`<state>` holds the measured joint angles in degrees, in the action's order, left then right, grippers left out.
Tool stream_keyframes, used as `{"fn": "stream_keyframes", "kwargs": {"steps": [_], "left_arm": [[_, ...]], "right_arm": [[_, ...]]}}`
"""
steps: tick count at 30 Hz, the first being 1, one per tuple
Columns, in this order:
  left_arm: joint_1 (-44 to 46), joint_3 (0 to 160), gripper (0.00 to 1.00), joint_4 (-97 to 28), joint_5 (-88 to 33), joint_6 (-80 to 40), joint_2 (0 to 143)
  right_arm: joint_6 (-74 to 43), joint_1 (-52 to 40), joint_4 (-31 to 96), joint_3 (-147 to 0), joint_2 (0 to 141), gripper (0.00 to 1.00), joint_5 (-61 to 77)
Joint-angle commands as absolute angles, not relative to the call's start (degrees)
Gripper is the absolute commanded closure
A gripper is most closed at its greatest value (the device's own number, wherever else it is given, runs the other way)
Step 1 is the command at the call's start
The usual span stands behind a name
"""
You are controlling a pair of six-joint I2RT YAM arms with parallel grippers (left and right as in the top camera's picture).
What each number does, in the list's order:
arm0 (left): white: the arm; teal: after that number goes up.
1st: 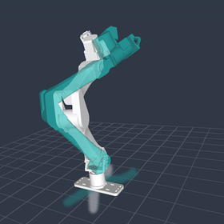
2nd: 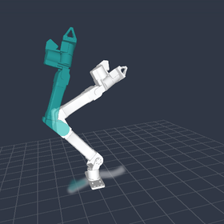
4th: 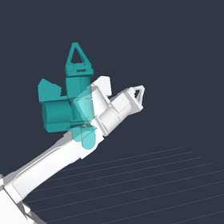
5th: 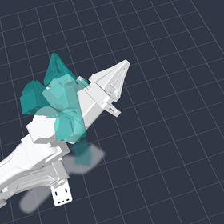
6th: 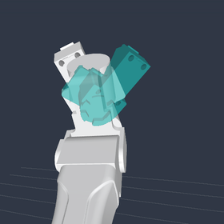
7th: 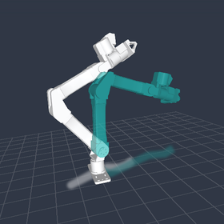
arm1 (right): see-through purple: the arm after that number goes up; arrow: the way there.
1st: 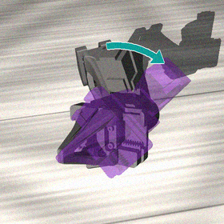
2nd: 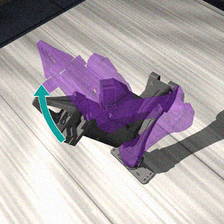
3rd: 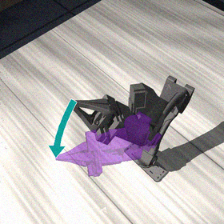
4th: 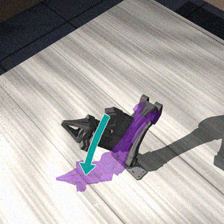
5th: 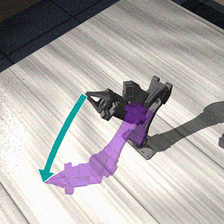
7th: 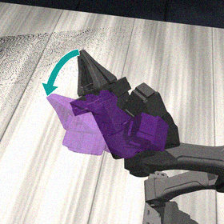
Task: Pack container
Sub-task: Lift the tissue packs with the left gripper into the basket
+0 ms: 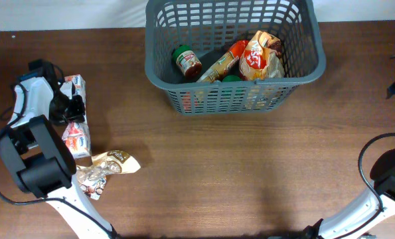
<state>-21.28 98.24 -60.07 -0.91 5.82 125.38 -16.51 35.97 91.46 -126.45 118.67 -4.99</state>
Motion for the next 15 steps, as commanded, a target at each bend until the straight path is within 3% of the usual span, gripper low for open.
{"fn": "stream_keyframes", "kwargs": {"steps": [1, 7, 15], "left_arm": [[-19.46, 108.53, 0.98, -60.49, -2.17, 4.97, 121.23], [-15.46, 122.08, 0.98, -57.71, -2.98, 4.43, 110.69], [-2.87, 125.95, 0.98, -48.82, -20.32, 7.29, 99.29]], "right_arm": [[-17.02, 36.07, 91.46, -126.19, 118.43, 0.01, -5.08], [-17.02, 36.07, 91.46, -126.19, 118.43, 0.01, -5.08], [-17.02, 36.07, 91.46, -126.19, 118.43, 0.01, -5.08]]}}
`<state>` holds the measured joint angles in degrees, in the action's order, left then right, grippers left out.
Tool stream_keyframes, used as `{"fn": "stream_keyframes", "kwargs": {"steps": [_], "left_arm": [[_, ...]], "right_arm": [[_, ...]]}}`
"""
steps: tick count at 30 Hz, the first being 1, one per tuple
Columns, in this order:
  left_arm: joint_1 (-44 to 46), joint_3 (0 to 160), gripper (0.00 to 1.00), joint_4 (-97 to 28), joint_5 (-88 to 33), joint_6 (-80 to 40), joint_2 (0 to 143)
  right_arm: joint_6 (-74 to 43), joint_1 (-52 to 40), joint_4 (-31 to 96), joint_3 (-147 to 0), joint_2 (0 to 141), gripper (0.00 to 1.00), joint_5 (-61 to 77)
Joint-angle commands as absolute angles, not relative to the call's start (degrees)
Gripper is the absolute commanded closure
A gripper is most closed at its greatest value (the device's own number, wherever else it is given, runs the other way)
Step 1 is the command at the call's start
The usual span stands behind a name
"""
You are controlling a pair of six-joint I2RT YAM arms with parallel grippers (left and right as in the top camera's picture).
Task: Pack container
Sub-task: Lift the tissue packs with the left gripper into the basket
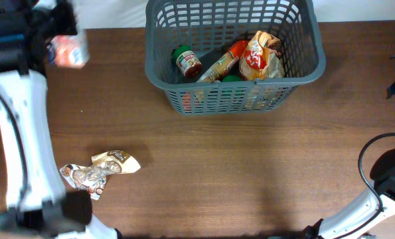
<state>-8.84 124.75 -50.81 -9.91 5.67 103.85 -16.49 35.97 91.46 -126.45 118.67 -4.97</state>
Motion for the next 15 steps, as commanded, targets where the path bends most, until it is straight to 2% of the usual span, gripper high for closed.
{"fn": "stream_keyframes", "kwargs": {"steps": [1, 9, 15], "left_arm": [[2.83, 125.95, 0.99, -46.24, -21.91, 7.42, 98.17], [21.89, 125.93, 0.98, -42.37, -20.82, 15.03, 101.60], [26.46, 125.93, 0.98, -42.26, -12.16, 15.11, 108.42]], "right_arm": [[-17.02, 36.07, 91.46, -126.19, 118.43, 0.01, -5.08], [-17.02, 36.07, 91.46, -126.19, 118.43, 0.01, -5.08], [-17.02, 36.07, 91.46, -126.19, 118.43, 0.01, -5.06]]}}
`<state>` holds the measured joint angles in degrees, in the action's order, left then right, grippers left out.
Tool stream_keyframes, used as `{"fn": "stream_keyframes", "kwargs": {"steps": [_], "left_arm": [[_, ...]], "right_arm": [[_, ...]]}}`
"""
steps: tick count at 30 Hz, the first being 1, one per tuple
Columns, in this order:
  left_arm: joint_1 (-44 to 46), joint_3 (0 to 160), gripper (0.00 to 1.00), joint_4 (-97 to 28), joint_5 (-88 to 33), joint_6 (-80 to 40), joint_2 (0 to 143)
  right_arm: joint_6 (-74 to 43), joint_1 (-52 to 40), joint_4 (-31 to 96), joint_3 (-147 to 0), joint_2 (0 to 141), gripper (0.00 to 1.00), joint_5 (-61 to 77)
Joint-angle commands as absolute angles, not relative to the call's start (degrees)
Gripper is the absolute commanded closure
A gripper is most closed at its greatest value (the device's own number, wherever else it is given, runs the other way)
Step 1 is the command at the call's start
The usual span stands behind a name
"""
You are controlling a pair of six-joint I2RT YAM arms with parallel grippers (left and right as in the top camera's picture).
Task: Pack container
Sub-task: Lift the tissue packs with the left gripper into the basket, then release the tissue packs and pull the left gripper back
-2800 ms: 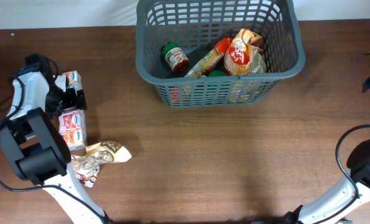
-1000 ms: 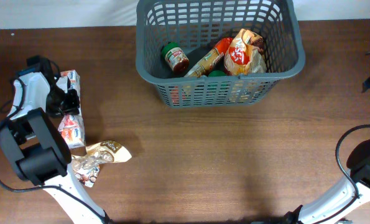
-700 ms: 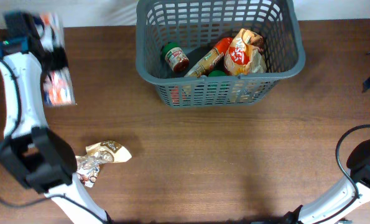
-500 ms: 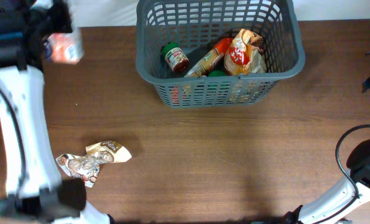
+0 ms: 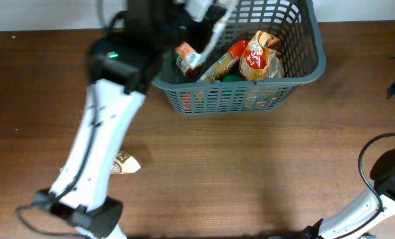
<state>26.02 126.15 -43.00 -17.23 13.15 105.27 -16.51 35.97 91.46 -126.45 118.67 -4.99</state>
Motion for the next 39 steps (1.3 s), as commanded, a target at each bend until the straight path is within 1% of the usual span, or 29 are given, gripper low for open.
{"fn": "stream_keyframes", "kwargs": {"steps": [1, 6, 8, 11, 12, 13, 14, 15, 16, 18, 19, 20, 25, 29, 33, 36, 39], "left_arm": [[26.48, 125.93, 0.98, -42.37, -12.21, 15.07, 109.71], [26.52, 125.93, 0.98, -42.89, -12.25, 15.07, 114.93], [26.65, 125.93, 0.95, -43.27, -12.62, 15.07, 116.62], [26.63, 125.93, 0.93, -44.49, -12.62, 15.05, 118.43], [26.63, 125.93, 0.89, -44.77, -12.60, 15.07, 118.96], [26.61, 125.93, 0.82, -45.12, -12.60, 15.07, 119.68], [26.59, 125.93, 0.70, -45.21, -12.60, 15.07, 120.11], [26.57, 125.93, 0.56, -45.28, -12.58, 15.07, 120.46], [26.55, 125.93, 0.40, -45.32, -12.58, 15.07, 120.79], [26.33, 125.93, 0.24, -45.43, -12.36, 15.07, 120.88], [25.98, 126.28, 0.05, -45.41, -12.16, 15.07, 120.62], [25.71, 126.69, 0.01, -45.41, -12.16, 15.07, 120.57], [23.38, 131.90, 0.01, -47.16, -12.19, 14.59, 118.74], [20.84, 137.12, 0.01, -52.82, -12.16, 14.20, 114.52], [17.39, 139.24, 0.01, -61.71, -12.12, 14.17, 108.62], [14.13, 139.24, 0.01, -68.31, -10.46, 9.74, 104.40], [11.11, 139.24, 0.01, -73.43, -6.15, 5.02, 101.21]], "right_arm": [[-17.02, 36.07, 91.46, -126.19, 118.43, 0.01, -5.08], [-17.02, 36.05, 91.46, -126.19, 118.43, 0.01, -5.08], [-17.02, 36.07, 91.46, -126.19, 118.43, 0.01, -5.08], [-17.02, 36.07, 91.46, -126.19, 118.43, 0.01, -5.08], [-17.02, 36.05, 91.46, -126.19, 118.43, 0.01, -5.08], [-17.02, 36.07, 91.46, -126.19, 118.43, 0.01, -5.08], [-17.02, 36.07, 91.46, -126.19, 118.43, 0.01, -5.08], [-17.02, 36.07, 91.46, -126.19, 118.43, 0.01, -5.08], [-17.02, 36.07, 91.46, -126.19, 118.43, 0.01, -5.08], [-17.02, 36.07, 91.46, -126.19, 118.43, 0.01, -5.08], [-17.02, 36.07, 91.46, -126.19, 118.43, 0.01, -5.08], [-17.02, 36.05, 91.46, -126.19, 118.43, 0.02, -5.08], [-17.02, 36.07, 91.46, -126.19, 118.43, 0.01, -5.08], [-17.02, 36.07, 91.46, -126.19, 118.43, 0.01, -5.06], [-17.02, 36.07, 91.46, -126.19, 118.43, 0.01, -5.08], [-17.02, 36.07, 91.46, -126.19, 118.43, 0.01, -5.08], [-17.02, 36.07, 91.46, -126.19, 118.43, 0.01, -5.08]]}}
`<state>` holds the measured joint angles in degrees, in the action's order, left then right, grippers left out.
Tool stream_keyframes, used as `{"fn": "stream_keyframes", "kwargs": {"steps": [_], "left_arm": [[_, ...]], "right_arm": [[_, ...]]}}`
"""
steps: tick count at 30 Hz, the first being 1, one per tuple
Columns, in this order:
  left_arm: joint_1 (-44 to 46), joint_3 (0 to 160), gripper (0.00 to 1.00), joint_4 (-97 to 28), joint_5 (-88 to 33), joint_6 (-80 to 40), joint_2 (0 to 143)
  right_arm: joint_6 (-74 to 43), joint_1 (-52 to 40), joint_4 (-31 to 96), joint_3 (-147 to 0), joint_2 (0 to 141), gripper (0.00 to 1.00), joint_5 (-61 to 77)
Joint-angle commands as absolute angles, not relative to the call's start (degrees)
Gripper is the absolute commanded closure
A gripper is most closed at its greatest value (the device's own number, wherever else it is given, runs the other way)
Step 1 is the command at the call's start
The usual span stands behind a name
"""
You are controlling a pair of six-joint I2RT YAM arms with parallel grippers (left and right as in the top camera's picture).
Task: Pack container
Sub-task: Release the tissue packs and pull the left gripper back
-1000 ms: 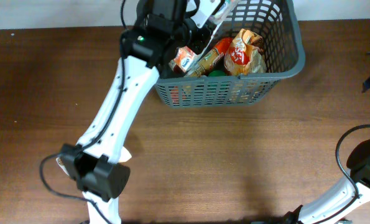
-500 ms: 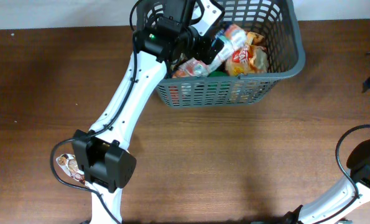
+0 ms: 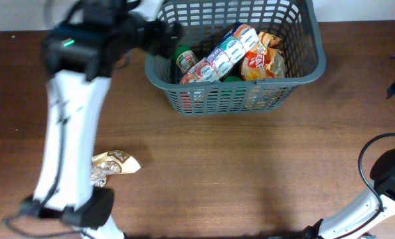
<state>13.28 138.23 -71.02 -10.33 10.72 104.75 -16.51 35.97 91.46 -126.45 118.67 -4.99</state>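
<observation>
The grey basket (image 3: 302, 72) stands at the table's back centre. A long multipack of small white, red and blue tubs (image 3: 220, 56) lies slanted inside it, across a green-lidded jar (image 3: 186, 60) and beside an orange snack bag (image 3: 263, 63). My left gripper (image 3: 165, 33), blurred, hovers at the basket's left rim, apart from the multipack, with nothing in it. A crumpled beige wrapper packet (image 3: 116, 161) lies on the table at the front left, partly behind my left arm. A dark part of my right arm shows at the right edge; its fingers cannot be made out.
My white left arm (image 3: 68, 133) stretches from the front left corner up to the basket. The right arm's base and cable (image 3: 383, 172) sit at the front right corner. Brown tabletop (image 3: 250, 166) lies in front of the basket.
The multipack has left my left gripper and now lies slanted in the basket. The gripper has drawn back from over the basket's middle to its left rim.
My left gripper was down on the multipack at the table's left edge, next to the beige wrapper. Then it held the pack raised at the back left, then over the basket. Now the pack rests in the basket and the wrapper is still on the table.
</observation>
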Motion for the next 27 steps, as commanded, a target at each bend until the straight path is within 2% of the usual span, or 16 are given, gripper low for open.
{"fn": "stream_keyframes", "kwargs": {"steps": [1, 8, 13, 19, 23, 27], "left_arm": [[10.11, 139.24, 0.01, -74.96, -4.56, 3.51, 100.33], [4.78, 139.22, 0.01, -88.33, -0.47, -1.61, 97.36], [2.09, 138.85, 0.01, -96.27, 3.49, -10.59, 97.36], [-0.71, 135.46, 0.01, -96.68, 3.51, -22.96, 96.31], [-2.22, 129.32, 0.01, -96.68, 3.97, -36.73, 95.98], [-2.98, 116.71, 0.01, -96.68, 5.41, -58.19, 95.20]], "right_arm": [[-17.02, 36.07, 91.46, -126.19, 118.43, 0.01, -5.08], [-17.02, 36.07, 91.46, -126.19, 118.43, 0.01, -5.08], [-17.02, 36.07, 91.46, -126.19, 118.43, 0.01, -5.08], [-17.02, 36.07, 91.46, -126.19, 118.43, 0.01, -5.08], [-17.02, 36.07, 91.46, -126.19, 118.43, 0.01, -5.08], [-17.02, 36.07, 91.46, -126.19, 118.43, 0.01, -5.08]]}}
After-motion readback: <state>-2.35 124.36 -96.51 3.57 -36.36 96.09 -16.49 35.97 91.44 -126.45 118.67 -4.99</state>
